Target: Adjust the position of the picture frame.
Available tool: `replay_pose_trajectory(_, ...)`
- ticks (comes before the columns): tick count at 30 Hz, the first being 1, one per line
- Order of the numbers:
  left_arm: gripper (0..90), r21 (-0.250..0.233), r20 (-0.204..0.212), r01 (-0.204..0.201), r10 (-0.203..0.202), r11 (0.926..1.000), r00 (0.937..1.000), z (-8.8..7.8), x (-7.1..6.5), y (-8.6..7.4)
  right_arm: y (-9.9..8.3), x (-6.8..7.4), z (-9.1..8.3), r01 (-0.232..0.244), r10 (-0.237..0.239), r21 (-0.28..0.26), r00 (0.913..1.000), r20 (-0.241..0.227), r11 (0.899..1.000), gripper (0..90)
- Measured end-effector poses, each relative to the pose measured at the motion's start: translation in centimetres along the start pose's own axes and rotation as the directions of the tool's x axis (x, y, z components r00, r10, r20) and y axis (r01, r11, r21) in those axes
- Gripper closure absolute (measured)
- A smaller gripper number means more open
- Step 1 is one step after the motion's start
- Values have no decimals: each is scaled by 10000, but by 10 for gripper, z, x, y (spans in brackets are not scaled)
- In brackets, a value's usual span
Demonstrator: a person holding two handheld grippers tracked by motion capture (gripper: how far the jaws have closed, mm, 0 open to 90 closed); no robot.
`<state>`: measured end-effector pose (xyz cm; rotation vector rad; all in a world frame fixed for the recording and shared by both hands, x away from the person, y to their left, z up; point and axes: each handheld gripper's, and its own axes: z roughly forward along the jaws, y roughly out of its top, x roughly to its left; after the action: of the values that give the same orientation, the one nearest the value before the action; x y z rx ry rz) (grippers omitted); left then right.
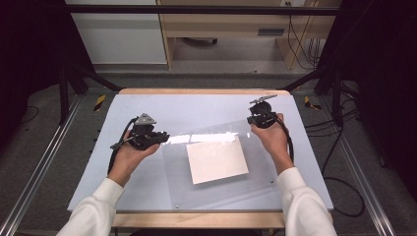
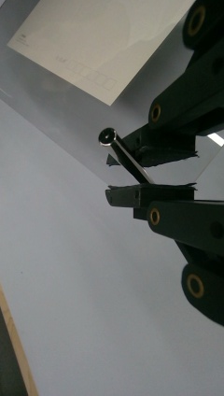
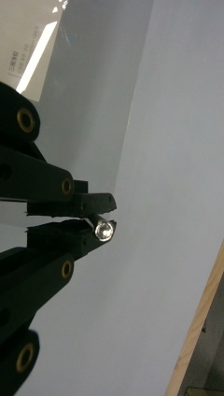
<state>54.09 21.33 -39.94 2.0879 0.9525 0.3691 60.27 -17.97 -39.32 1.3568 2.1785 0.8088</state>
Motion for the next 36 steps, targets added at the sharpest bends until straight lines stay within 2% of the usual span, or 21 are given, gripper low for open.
replay_pose_trajectory(5, 780, 1, 100, 192, -192, 9998, 9998, -2, 7, -3, 4, 9, 1, 128, -129, 83, 9999, 22, 9999, 857)
replay_pose_trajectory(12, 778, -54, 99, 246, -245, 9997, 9996, -12, 19, -2, 7, 20, -5, 277, -277, 118, 9996, -5, 9995, 857)
replay_pose_trajectory(21, 779, -108, 145, 29, -28, 9999, 9999, -29, 19, 9, 7, 29, -28, 230, -230, -5, 9997, 81, 9997, 857)
replay_pose_trajectory(24, 779, 81, 330, -102, 99, 9999, 9994, -33, 22, 13, 2, 32, -38, 35, -35, -35, 10000, 37, 10000, 856)
replay_pose_trajectory(26, 780, 90, 347, -56, 53, 9999, 9994, -32, 24, 14, 0, 34, -39, -14, 14, -33, 10000, 42, 10000, 856)
replay_pose_trajectory(32, 782, 550, 366, -138, 118, 9984, 9993, -22, 35, 16, -10, 40, -32, -140, 140, 217, 9999, -33, 9997, 857)
replay_pose_trajectory(36, 782, 613, 421, 5, -30, 9981, 9991, -2, 44, 13, -15, 38, -20, -225, 225, 440, 9997, 13, 9988, 857)
